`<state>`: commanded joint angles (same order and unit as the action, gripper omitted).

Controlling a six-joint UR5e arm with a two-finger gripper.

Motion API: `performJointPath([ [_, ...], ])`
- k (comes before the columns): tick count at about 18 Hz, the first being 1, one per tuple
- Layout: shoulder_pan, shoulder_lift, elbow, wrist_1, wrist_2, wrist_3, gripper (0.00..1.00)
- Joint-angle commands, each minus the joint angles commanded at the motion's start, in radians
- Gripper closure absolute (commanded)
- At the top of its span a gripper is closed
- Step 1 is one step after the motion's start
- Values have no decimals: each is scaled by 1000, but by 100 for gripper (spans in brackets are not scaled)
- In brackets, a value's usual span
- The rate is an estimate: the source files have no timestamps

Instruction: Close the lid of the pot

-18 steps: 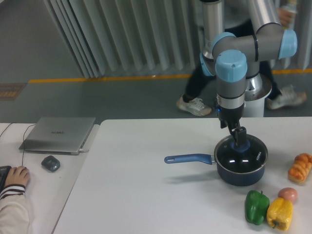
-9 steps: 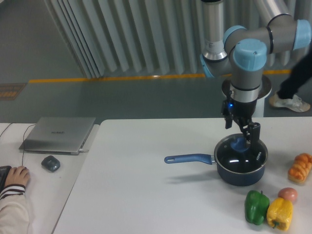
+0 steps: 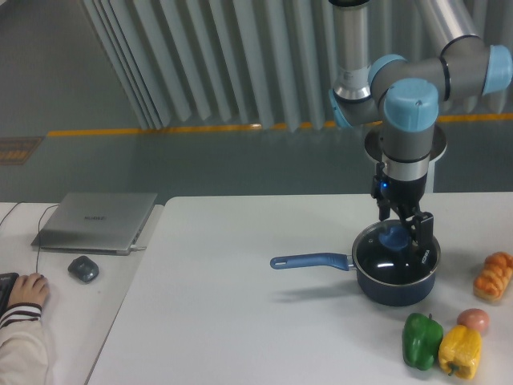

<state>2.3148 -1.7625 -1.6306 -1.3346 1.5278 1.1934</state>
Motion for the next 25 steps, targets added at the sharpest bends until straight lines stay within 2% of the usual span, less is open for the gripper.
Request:
performJointPath([
  [17,-6,-22,-21,2,21,-3,0],
  [18,-6,-22,-21,2,21,-3,4],
  [21,-6,-26,-20,0,25,-5,32],
  [22,-8,-26,-14,-2,26,-5,34],
  [23,-8,-26,-12,-6,26,-5,42],
  [25,-17,-28,-9,-8,28,-5,46],
])
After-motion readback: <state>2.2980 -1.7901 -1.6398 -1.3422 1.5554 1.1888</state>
